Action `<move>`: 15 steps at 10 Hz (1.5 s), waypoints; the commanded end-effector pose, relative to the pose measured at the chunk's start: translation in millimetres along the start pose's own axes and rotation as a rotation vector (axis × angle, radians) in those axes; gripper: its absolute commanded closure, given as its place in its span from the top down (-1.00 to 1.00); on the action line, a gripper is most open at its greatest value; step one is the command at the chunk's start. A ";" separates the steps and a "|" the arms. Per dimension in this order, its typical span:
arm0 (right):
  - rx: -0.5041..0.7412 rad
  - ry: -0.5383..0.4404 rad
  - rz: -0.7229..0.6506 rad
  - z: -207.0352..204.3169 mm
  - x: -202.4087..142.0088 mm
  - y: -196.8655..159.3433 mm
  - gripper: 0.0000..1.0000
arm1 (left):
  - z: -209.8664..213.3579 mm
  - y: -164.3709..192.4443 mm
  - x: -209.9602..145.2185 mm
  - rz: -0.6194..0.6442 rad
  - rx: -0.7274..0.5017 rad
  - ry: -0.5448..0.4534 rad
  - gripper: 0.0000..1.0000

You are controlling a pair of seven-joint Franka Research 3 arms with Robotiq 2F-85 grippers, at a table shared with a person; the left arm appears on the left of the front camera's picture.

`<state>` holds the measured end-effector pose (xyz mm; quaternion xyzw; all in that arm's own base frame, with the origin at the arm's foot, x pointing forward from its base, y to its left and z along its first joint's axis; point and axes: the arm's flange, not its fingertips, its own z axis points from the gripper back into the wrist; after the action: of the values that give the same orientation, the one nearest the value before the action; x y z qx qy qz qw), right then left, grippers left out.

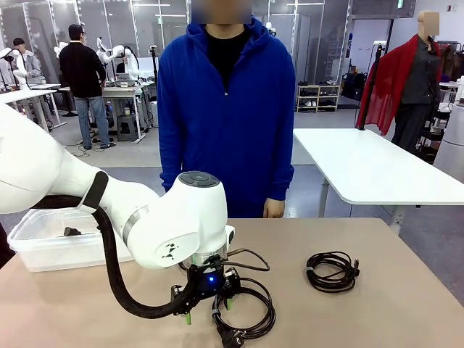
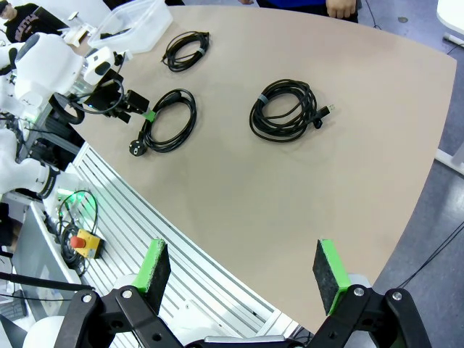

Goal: Organize and store the cables.
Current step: Place the Power Cable into the Organizing box.

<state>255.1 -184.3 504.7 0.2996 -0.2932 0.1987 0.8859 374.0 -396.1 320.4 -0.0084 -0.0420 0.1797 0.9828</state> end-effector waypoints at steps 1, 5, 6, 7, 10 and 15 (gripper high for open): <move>0.009 -0.006 0.018 1.9 -0.3 -0.3 1.00 | -5.7 -18.9 10.2 -0.024 0.054 0.000 1.00; 0.009 -0.006 0.018 1.9 -0.3 -0.3 1.00 | -9.2 -23.7 10.4 -0.023 0.075 -0.004 1.00; 0.009 -0.006 0.018 1.9 -0.3 -0.3 1.00 | -8.9 -24.5 9.6 -0.018 0.081 -0.010 0.79; 0.009 -0.006 0.018 1.9 -0.3 -0.3 1.00 | -8.7 -25.7 10.4 -0.027 0.094 -0.009 0.42; 0.009 -0.006 0.018 1.9 -0.3 -0.3 1.00 | -5.2 -27.4 8.6 -0.036 0.097 -0.006 -0.73; 0.009 -0.006 0.018 1.9 -0.3 -0.3 1.00 | -6.5 -30.3 7.8 -0.054 0.083 -0.010 -1.00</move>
<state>255.2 -184.3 504.7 0.2995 -0.2933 0.1989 0.8858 388.4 -416.2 316.8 0.0244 -0.0319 0.1626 0.9859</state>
